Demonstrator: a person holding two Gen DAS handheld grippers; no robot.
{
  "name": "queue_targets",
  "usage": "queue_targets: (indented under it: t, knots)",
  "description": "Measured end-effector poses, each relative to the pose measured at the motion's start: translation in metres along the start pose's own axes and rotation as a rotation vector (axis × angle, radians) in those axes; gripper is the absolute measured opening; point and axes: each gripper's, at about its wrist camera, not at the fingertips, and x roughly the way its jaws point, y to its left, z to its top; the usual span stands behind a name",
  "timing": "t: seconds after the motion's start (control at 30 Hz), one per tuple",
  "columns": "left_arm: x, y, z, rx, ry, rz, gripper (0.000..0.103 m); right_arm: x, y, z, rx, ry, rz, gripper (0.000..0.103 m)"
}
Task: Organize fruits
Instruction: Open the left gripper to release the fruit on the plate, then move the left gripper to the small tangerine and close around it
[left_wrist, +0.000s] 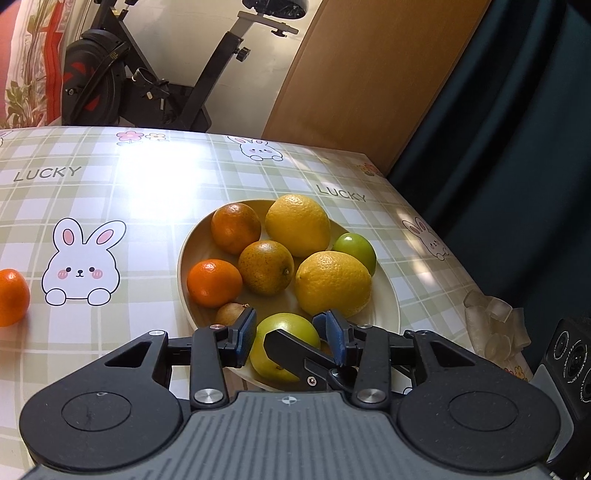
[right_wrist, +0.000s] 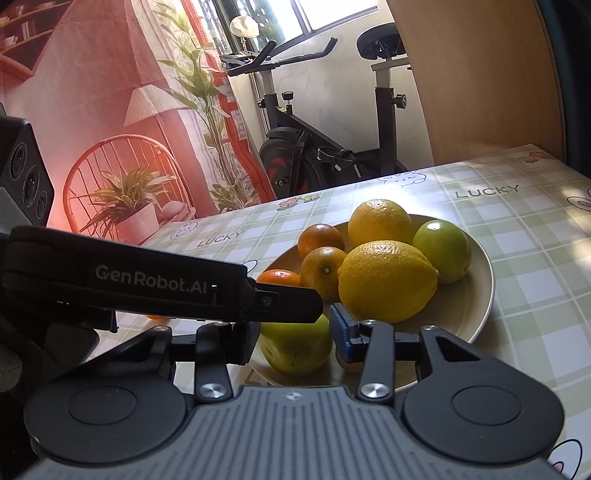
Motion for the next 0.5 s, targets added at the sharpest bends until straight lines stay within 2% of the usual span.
queue_targets:
  t: [0.2, 0.4, 0.43, 0.47, 0.5]
  knots:
    - [-0.024, 0.024, 0.002, -0.082, -0.094, 0.013, 0.045, 0.0, 0.006, 0.003, -0.041, -0.003, -0.036, 0.045]
    - [-0.065, 0.076, 0.008, -0.187, -0.182, 0.096, 0.045, -0.004, 0.02, 0.01, -0.11, -0.052, -0.021, 0.046]
    - [-0.071, 0.084, 0.008, -0.201, -0.19, 0.11, 0.049, -0.003, 0.025, 0.011, -0.123, -0.052, -0.012, 0.046]
    - [-0.079, 0.095, 0.007, -0.216, -0.201, 0.121, 0.059, -0.001, 0.029, 0.012, -0.138, -0.051, -0.003, 0.046]
    - [-0.085, 0.105, 0.006, -0.227, -0.21, 0.126, 0.062, 0.002, 0.034, 0.012, -0.154, -0.047, 0.006, 0.046]
